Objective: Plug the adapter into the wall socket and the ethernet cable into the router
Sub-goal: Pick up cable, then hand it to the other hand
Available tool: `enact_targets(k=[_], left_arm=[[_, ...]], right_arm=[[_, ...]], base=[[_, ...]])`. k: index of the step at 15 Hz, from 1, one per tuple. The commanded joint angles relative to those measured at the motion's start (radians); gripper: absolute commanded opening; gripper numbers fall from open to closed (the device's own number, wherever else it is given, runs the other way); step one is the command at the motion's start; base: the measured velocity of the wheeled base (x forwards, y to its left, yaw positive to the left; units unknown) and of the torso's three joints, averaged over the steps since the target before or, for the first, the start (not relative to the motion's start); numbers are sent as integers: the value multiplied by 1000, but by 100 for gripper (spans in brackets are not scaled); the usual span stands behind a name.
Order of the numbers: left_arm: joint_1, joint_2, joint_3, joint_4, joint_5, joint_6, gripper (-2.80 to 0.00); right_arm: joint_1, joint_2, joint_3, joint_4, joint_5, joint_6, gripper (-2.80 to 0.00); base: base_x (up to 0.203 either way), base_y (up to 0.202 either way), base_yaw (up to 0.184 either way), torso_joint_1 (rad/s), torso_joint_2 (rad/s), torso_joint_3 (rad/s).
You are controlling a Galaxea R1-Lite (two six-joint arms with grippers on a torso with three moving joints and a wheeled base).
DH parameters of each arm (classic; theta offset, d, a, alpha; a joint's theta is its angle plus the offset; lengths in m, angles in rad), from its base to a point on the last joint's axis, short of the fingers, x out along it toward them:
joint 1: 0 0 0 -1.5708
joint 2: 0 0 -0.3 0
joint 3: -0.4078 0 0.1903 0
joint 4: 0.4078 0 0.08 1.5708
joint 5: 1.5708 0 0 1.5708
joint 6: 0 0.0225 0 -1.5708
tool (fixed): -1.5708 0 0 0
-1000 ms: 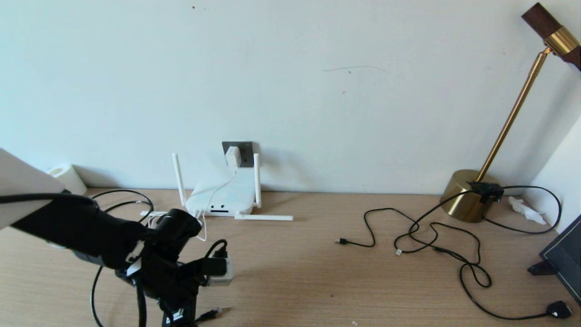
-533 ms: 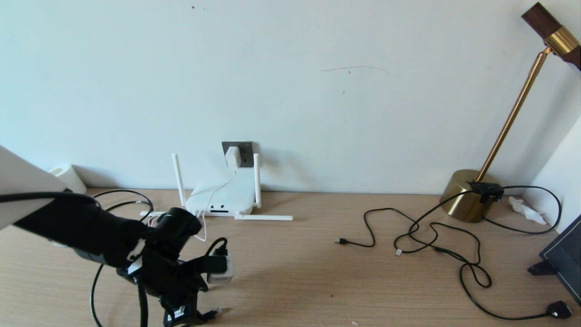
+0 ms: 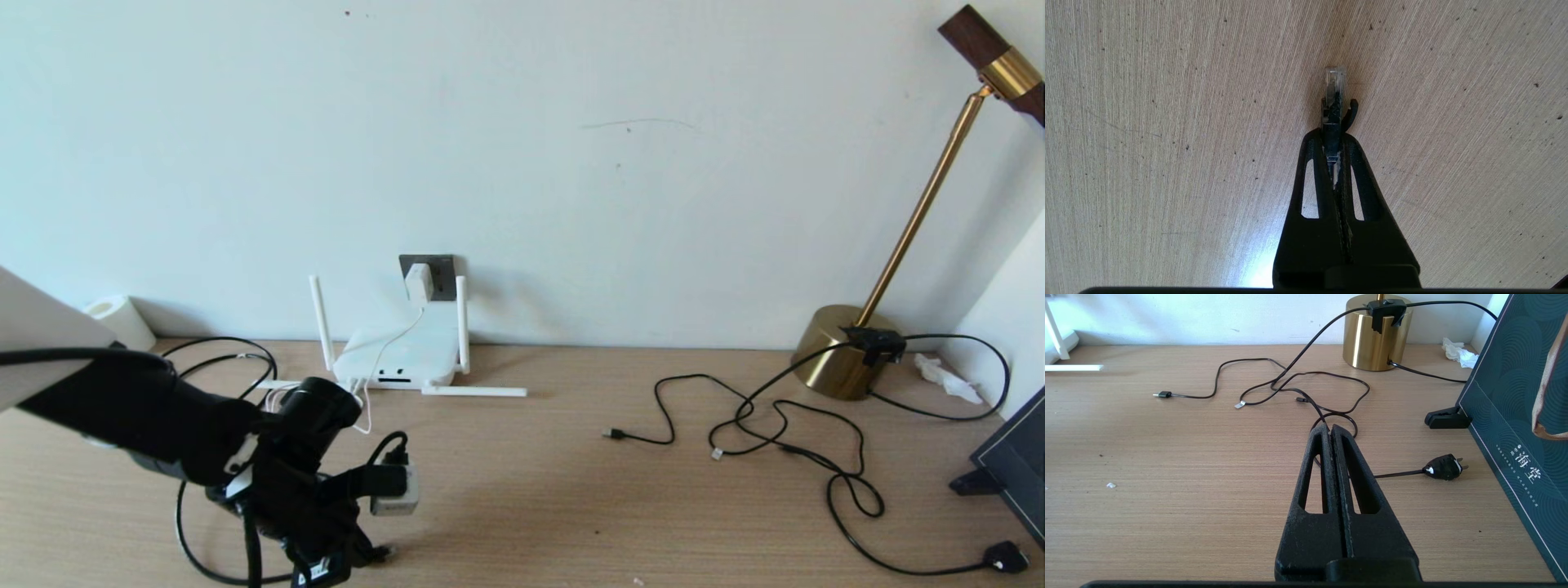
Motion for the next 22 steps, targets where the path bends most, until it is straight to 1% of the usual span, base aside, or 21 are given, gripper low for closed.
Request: enact_targets(k=[1, 3, 5, 7, 11, 13, 16, 18, 20, 22], left_arm=[[0, -80, -15, -13, -11, 6, -280], [-9, -175, -57, -45, -48, 5, -280], [-39, -242, -132, -74, -84, -4, -280], [-61, -294, -139, -102, -90, -8, -280], [-82, -420, -127, -86, -86, -6, -280], [-93, -445, -114, -83, -72, -6, -280], [-141, -457, -122, -79, 0, -6, -280], [-170, -455, -126, -43, 29, -6, -280], [-195, -456, -122, -48, 47, -6, -280], [-196, -463, -115, -51, 48, -6, -280]], right_arm=[[0, 0, 0, -1, 0, 0, -280], [0, 1, 0, -1, 0, 1, -280], [0, 0, 0, -1, -1, 1, -280], [0, 1, 0, 0, 0, 0, -280], [0, 1, 0, -1, 0, -1, -280], [0, 1, 0, -1, -1, 1, -280], [0, 0, 0, -1, -1, 0, -280], [0, 0, 0, -1, 0, 1, -280], [0, 0, 0, -1, 0, -1, -280], [0, 0, 0, 1, -1, -5, -280]], base=[[0, 0, 0, 0, 0, 0], [0, 0, 0, 0, 0, 0], [0, 0, 0, 0, 0, 0], [0, 0, 0, 0, 0, 0], [0, 0, 0, 0, 0, 0], [0, 0, 0, 0, 0, 0], [0, 0, 0, 0, 0, 0], [0, 0, 0, 0, 0, 0], [0, 0, 0, 0, 0, 0], [0, 0, 0, 0, 0, 0]])
